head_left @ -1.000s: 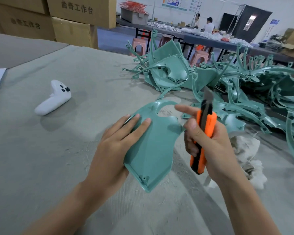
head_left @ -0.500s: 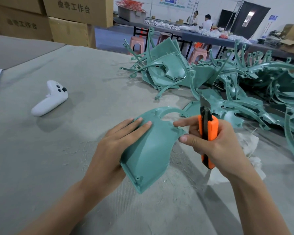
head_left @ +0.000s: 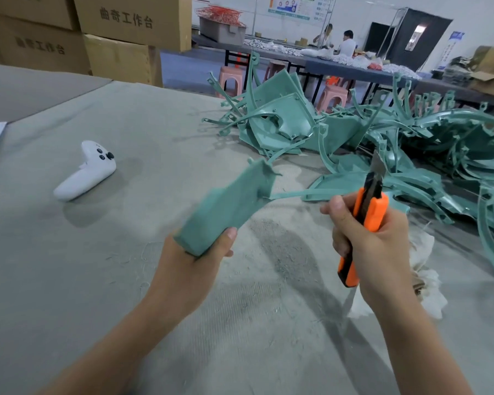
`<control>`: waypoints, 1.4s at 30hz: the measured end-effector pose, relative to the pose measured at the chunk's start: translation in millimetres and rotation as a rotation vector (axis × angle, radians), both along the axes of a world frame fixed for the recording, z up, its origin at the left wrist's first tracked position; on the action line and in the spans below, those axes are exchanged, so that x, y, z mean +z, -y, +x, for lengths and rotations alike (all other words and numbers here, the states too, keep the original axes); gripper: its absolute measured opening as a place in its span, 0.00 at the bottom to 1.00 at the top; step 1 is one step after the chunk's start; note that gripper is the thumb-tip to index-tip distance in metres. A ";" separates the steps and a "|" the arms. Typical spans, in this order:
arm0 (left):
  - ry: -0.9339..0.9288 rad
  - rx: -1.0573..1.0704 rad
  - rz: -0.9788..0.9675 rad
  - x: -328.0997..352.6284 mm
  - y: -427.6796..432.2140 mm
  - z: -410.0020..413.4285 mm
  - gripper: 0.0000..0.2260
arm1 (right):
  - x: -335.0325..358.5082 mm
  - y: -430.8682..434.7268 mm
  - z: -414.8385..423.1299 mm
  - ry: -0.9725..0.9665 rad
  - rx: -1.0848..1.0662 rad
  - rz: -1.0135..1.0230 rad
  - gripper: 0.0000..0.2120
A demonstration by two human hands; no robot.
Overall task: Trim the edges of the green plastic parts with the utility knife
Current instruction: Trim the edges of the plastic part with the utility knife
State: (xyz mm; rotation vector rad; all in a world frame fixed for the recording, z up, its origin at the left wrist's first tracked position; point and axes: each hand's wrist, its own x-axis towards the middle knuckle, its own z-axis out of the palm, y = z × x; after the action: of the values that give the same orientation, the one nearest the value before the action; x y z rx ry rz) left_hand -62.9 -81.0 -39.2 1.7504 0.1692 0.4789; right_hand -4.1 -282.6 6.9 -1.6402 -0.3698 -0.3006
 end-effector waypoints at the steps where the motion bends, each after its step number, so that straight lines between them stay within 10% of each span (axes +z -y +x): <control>1: -0.026 -0.008 -0.065 -0.4 -2.7 4.1 0.03 | -1.4 -1.4 -0.3 -0.003 0.006 0.003 0.10; 27: -0.075 -0.230 -0.459 3.2 -3.5 5.4 0.11 | -10.5 -16.2 -4.9 -0.025 -0.009 -0.213 0.06; 33: -0.111 -0.149 -0.316 -3.1 -4.1 8.9 0.07 | -10.2 -21.6 -9.2 0.002 0.043 -0.220 0.03; 37: -0.010 -0.013 -0.190 -5.6 -2.1 11.3 0.02 | -12.1 -32.3 -19.3 0.119 0.048 -0.348 0.25; 42: 0.175 0.210 0.388 -5.2 -6.8 8.6 0.08 | -10.1 -42.9 -37.4 0.271 0.103 -0.476 0.30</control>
State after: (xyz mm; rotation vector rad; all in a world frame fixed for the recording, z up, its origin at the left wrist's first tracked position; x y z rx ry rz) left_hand -54.3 -74.1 -44.4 2.0666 0.1422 0.8598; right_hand -41.5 -239.7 -3.2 -2.0410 -0.7751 -0.3782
